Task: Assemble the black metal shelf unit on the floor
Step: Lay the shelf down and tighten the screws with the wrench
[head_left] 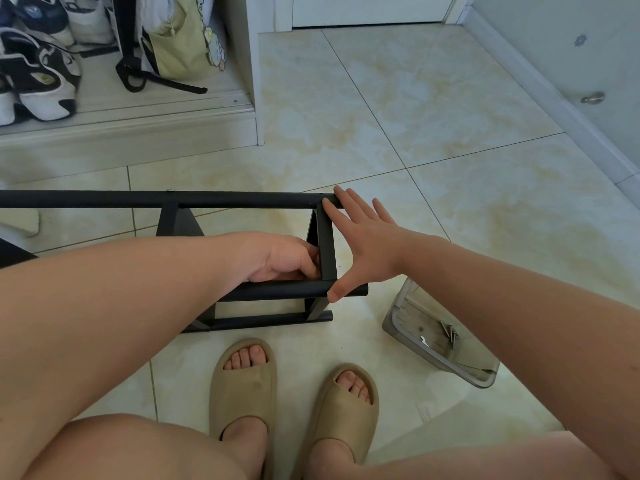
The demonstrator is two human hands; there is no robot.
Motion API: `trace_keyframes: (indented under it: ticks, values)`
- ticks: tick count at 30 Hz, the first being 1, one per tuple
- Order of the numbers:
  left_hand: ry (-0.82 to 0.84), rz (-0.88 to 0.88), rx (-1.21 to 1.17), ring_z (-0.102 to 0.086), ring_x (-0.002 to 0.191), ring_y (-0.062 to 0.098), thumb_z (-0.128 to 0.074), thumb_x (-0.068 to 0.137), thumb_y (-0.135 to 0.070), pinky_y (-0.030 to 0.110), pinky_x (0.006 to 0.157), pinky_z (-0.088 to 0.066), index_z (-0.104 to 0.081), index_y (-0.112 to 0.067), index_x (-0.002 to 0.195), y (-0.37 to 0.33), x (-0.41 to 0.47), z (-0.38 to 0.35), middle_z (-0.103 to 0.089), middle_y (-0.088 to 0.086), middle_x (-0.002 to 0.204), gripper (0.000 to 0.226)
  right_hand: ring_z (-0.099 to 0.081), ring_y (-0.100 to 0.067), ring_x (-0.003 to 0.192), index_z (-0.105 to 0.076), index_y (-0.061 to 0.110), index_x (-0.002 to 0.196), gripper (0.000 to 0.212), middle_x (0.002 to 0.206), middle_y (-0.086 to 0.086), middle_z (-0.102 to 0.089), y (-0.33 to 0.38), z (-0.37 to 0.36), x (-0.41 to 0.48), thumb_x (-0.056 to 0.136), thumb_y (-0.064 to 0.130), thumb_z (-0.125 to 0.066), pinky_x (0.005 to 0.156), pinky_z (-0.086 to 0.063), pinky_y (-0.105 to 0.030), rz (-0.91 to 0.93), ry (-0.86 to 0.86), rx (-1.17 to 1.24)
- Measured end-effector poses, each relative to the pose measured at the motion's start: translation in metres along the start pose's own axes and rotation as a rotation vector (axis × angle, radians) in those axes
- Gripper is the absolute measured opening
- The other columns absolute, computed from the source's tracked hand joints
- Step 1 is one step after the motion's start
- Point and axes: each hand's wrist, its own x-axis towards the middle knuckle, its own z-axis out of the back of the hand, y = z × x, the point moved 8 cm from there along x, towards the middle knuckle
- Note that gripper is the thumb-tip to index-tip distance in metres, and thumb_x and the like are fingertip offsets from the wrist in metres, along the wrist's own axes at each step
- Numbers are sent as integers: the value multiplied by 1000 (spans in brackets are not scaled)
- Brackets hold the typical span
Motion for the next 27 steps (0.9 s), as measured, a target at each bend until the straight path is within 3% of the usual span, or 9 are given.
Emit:
trace_keyframes:
  ticks: [3,7,16,18,22,27]
  values:
    - [22,72,-6,-66,102,34,-51,95,-1,45,106,-48,-67,-6,108,5,-1,-2,-70,19,108,21,33,-18,149,23,22,158,155,163,-2,34,-1,0,1,55,86,-73,122,18,-49,0,1,4]
    - [0,142,31,-68,72,17,-60,94,-14,30,76,-55,-72,-9,95,10,0,2,-74,6,83,13,33,-18,149,22,22,158,155,163,-2,34,-1,-1,1,54,87,-73,121,18,-49,2,-4,4]
    - [-53,101,37,-71,70,18,-56,93,4,27,66,-57,-68,-3,98,-4,-2,6,-74,10,79,15,33,-17,149,23,23,158,156,162,-1,35,-2,-2,2,53,89,-71,121,18,-48,7,-11,2]
    - [-67,79,34,-70,73,20,-54,92,8,27,70,-58,-67,-1,100,-5,-3,5,-73,11,84,18,33,-17,149,23,23,158,156,162,-1,35,-2,-2,2,53,89,-71,120,19,-48,6,-11,2]
    - [-69,24,45,-68,93,28,-53,90,10,35,93,-55,-64,3,113,-5,-3,4,-70,21,108,26,33,-17,149,24,23,157,156,162,-1,35,-2,-2,2,53,90,-71,121,18,-48,4,-5,0]
    - [-70,-4,46,-68,106,33,-54,89,9,40,100,-52,-65,0,112,-3,-1,6,-70,20,114,27,32,-17,150,21,22,158,155,163,-1,33,-2,0,1,54,87,-73,122,17,-48,5,-16,15]
